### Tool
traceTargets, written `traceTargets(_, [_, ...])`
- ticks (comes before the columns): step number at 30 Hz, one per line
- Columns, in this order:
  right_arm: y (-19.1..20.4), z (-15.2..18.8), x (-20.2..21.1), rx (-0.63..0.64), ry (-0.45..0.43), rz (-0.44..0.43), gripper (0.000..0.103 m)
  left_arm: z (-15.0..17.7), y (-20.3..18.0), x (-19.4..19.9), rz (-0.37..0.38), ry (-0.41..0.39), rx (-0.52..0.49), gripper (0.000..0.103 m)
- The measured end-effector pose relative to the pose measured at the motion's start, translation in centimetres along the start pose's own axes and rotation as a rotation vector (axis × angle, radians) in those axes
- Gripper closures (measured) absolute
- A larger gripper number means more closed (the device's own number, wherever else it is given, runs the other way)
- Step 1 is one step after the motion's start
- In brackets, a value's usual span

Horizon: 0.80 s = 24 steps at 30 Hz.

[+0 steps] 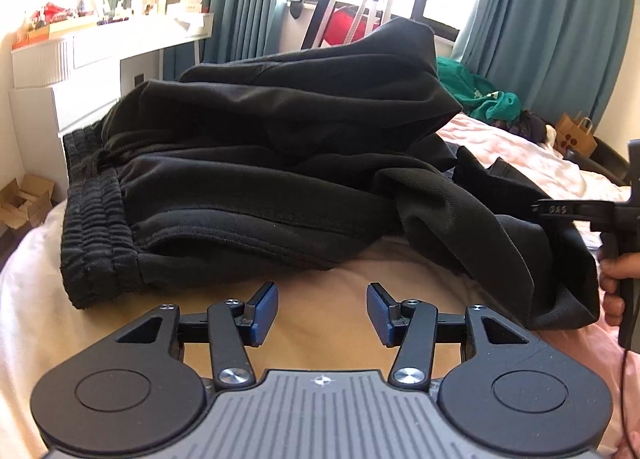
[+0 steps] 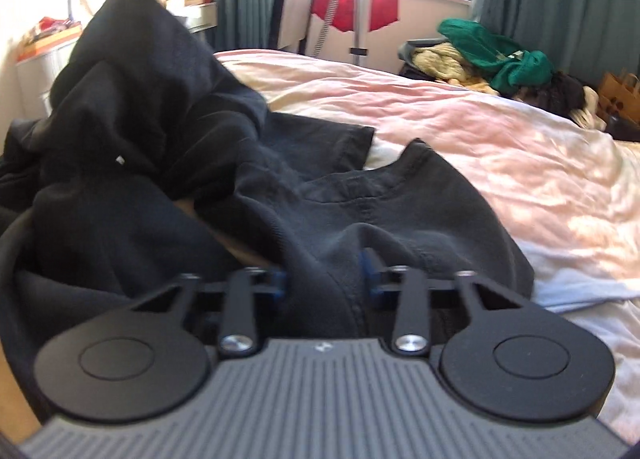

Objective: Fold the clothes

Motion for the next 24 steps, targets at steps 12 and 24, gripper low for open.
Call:
traceTargets(12, [-12.9,0.0,9.6,-0.517,-0.244,0.176,0.09,-1.0,0.3,1.7,0.0,-0.073,0.016,0.052])
traceTargets(24, [-21.8,10.1,10.6,-1.077,-0.061,0.117,0.09,-1.4,0.7,5.0,0.004,-0.116,0.056,0.052])
Point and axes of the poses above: each gripper's, at about its wrist camera, not at the fingertips, and x roughly against the way its jaws point, y to its left, z to its underside, the point moved 8 cm from there along -x, roughly the way its jaws point, and after that the axes turned 3 degrees about z, right-handed, at the moved point
